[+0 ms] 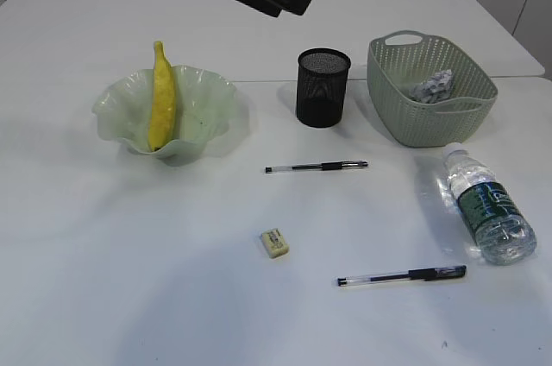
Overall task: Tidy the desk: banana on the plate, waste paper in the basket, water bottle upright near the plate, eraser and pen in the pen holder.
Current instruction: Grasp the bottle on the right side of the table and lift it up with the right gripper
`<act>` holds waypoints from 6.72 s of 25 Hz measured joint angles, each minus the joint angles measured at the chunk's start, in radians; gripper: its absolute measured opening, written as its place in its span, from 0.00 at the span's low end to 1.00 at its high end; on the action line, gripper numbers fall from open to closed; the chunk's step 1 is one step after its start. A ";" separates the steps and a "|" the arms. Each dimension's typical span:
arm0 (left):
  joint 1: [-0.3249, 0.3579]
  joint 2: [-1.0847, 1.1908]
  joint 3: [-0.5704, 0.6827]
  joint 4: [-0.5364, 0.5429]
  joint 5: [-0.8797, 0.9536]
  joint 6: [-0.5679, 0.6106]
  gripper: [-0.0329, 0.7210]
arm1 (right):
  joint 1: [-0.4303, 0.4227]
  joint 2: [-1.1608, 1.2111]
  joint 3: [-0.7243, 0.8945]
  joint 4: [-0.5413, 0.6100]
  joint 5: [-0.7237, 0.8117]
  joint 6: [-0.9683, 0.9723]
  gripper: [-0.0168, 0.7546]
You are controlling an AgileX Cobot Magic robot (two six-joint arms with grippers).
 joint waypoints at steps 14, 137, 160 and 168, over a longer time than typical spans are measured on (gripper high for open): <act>0.000 0.000 0.000 0.000 0.010 0.000 0.54 | 0.000 -0.177 -0.002 -0.086 0.099 0.212 0.35; 0.000 0.000 0.000 0.044 0.045 0.000 0.52 | 0.098 0.072 0.343 -0.824 0.285 0.983 0.79; 0.000 0.000 0.000 0.044 0.045 0.000 0.52 | 0.098 0.157 0.343 -0.886 0.282 0.903 0.79; 0.000 0.000 0.000 0.044 0.045 0.000 0.52 | 0.098 0.160 0.343 -0.886 0.282 0.858 0.79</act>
